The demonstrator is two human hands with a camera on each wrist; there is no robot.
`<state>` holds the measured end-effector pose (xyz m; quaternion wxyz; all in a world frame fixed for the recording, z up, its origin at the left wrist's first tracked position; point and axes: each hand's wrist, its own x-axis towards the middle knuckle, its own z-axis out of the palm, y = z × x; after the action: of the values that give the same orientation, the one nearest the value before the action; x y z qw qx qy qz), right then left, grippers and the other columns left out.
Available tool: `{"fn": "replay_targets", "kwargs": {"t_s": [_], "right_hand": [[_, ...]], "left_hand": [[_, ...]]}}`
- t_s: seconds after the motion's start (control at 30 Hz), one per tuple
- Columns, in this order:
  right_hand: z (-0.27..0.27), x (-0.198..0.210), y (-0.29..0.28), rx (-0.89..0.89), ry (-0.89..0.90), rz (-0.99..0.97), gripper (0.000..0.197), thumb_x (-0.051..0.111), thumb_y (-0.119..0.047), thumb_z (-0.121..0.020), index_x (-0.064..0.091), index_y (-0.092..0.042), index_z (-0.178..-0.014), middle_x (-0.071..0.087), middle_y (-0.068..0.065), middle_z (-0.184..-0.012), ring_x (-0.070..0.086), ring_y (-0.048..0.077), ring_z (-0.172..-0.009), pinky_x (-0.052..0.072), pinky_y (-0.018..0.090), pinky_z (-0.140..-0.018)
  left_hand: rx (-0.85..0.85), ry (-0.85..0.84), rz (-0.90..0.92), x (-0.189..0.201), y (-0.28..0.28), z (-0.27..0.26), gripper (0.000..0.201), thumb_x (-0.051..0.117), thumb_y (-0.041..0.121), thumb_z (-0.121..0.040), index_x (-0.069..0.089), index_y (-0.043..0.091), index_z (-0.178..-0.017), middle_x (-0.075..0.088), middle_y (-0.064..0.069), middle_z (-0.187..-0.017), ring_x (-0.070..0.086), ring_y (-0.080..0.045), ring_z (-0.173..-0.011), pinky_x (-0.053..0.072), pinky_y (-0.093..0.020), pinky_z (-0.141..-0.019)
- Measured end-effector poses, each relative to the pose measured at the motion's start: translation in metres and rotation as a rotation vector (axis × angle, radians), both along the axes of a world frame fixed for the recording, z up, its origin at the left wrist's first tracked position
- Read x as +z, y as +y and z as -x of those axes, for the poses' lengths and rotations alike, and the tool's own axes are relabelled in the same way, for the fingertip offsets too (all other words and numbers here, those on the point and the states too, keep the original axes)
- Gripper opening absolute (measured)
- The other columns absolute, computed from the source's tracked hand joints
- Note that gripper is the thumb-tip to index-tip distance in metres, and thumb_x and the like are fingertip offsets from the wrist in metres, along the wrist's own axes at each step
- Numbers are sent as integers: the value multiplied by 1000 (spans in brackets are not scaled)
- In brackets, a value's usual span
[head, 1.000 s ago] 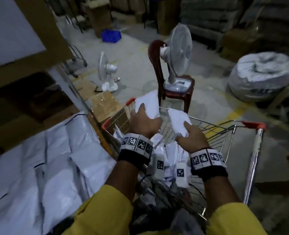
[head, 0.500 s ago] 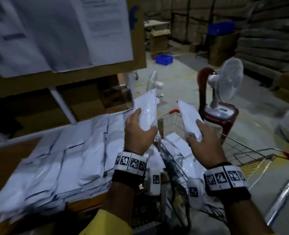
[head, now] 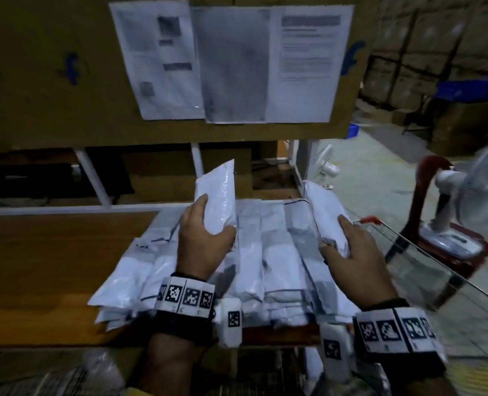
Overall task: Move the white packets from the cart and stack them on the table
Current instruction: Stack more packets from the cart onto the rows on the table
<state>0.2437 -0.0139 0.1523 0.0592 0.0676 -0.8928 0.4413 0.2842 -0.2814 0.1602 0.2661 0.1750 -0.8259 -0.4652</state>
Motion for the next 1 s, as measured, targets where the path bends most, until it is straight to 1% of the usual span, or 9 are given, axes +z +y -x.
{"fn": "replay_targets", "kwargs": {"t_s": [0.1, 0.17, 0.27, 0.4, 0.47, 0.6, 0.73, 0.9, 1.0], "right_hand": [[23, 5, -63, -8, 27, -68, 73, 59, -45, -90, 36, -20, -154, 38, 13, -154, 36, 34, -140, 31, 50, -115], [41, 7, -109, 10, 36, -66, 74, 59, -46, -86, 40, -18, -151, 42, 15, -152, 40, 36, -137, 35, 51, -112], [66, 10, -173, -2, -8, -117, 68, 64, -42, -89, 41, -22, -150, 44, 15, -149, 41, 39, -135, 36, 53, -110], [97, 14, -237, -10, -106, -217, 68, 54, -57, -87, 42, -28, -147, 47, 14, -147, 42, 41, -133, 37, 54, -108], [115, 13, -262, -25, -147, -272, 74, 44, -65, -78, 43, -29, -142, 49, 15, -143, 44, 42, -129, 38, 53, -106], [148, -1, -306, -63, -244, -394, 66, 53, -49, -93, 32, -28, -152, 36, 16, -153, 35, 42, -135, 31, 50, -109], [177, -28, -342, -39, -308, -518, 67, 49, -50, -96, 26, -27, -155, 29, 15, -156, 29, 41, -138, 28, 49, -111], [196, -68, -376, -32, -364, -673, 62, 50, -50, -96, 29, -28, -150, 33, 14, -150, 31, 38, -135, 30, 48, -108], [205, -89, -383, -31, -414, -732, 66, 52, -48, -94, 26, -27, -152, 30, 15, -151, 28, 39, -136, 28, 50, -110]], "left_hand": [[47, -24, 16, -6, -67, 15, 86, 77, 30, -76, 38, 25, -152, 39, -3, -153, 42, -22, -136, 39, -36, -111], [57, -64, 24, -11, -111, 28, 85, 77, 25, -79, 36, 23, -153, 38, -4, -154, 41, -25, -137, 39, -40, -112], [77, -139, 44, -20, -165, 50, 83, 78, 25, -80, 37, 20, -152, 38, -9, -152, 43, -30, -133, 44, -44, -109], [38, -292, 81, -31, -210, 89, 81, 77, 31, -81, 39, 18, -150, 45, -15, -145, 49, -35, -127, 47, -46, -104], [29, -348, 56, -36, -225, 109, 83, 76, 35, -80, 36, 19, -152, 44, -16, -145, 48, -36, -127, 48, -48, -103], [10, -456, 106, -52, -243, 146, 85, 72, 38, -83, 30, 20, -155, 36, -16, -152, 40, -38, -136, 44, -47, -108], [-77, -620, 123, -68, -246, 181, 83, 66, 40, -89, 20, 27, -157, 18, -14, -160, 26, -39, -143, 34, -47, -112], [-137, -755, 224, -96, -246, 210, 87, 65, 45, -87, 15, 32, -157, 15, -17, -159, 31, -41, -138, 37, -51, -109], [-158, -820, 293, -116, -247, 218, 90, 67, 46, -85, 17, 28, -158, 18, -21, -158, 34, -44, -136, 40, -49, -106]]}}
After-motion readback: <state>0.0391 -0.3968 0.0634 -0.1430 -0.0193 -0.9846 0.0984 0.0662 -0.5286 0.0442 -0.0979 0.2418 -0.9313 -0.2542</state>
